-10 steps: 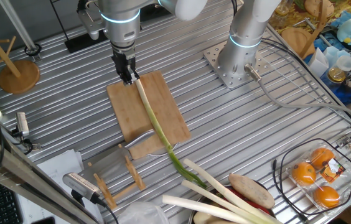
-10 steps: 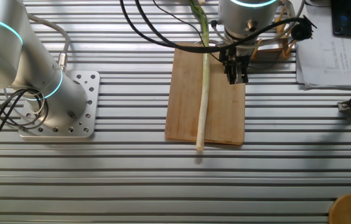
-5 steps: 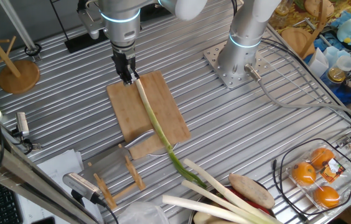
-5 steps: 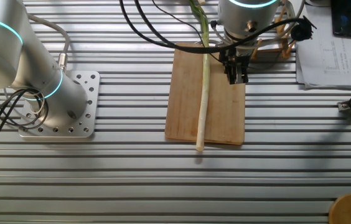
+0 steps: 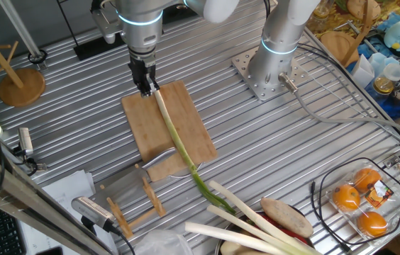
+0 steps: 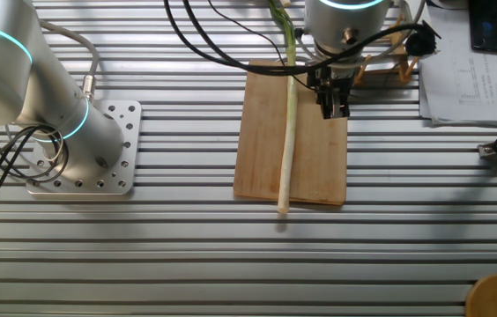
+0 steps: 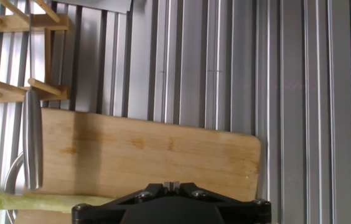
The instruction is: Chop the scallions
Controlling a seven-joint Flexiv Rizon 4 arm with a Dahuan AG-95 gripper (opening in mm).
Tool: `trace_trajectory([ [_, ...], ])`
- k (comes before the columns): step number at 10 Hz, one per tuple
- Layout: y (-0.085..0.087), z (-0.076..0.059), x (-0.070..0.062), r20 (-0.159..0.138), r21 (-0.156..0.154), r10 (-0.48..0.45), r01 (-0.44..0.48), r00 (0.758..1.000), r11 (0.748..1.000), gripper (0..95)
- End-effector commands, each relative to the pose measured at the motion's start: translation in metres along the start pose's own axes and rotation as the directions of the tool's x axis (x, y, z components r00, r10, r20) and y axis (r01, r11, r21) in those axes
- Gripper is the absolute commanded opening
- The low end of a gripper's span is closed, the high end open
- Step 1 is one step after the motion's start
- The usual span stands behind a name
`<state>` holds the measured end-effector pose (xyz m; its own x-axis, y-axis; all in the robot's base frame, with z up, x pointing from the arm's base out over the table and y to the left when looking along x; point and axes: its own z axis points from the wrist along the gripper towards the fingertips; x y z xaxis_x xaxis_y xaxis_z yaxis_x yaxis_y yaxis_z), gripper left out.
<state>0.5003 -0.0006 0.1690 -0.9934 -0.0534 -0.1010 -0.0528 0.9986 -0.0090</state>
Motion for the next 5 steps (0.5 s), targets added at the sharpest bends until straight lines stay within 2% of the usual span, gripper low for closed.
trace_trajectory([
  [1,-0.0001,0.0005,-0.0008,0.009,0.003,-0.007,0.007,1.0,1.0,0.0],
  [5,0.0001,0.0007,-0.0009,0.013,0.004,-0.015,0.015,1.0,1.0,0.0],
])
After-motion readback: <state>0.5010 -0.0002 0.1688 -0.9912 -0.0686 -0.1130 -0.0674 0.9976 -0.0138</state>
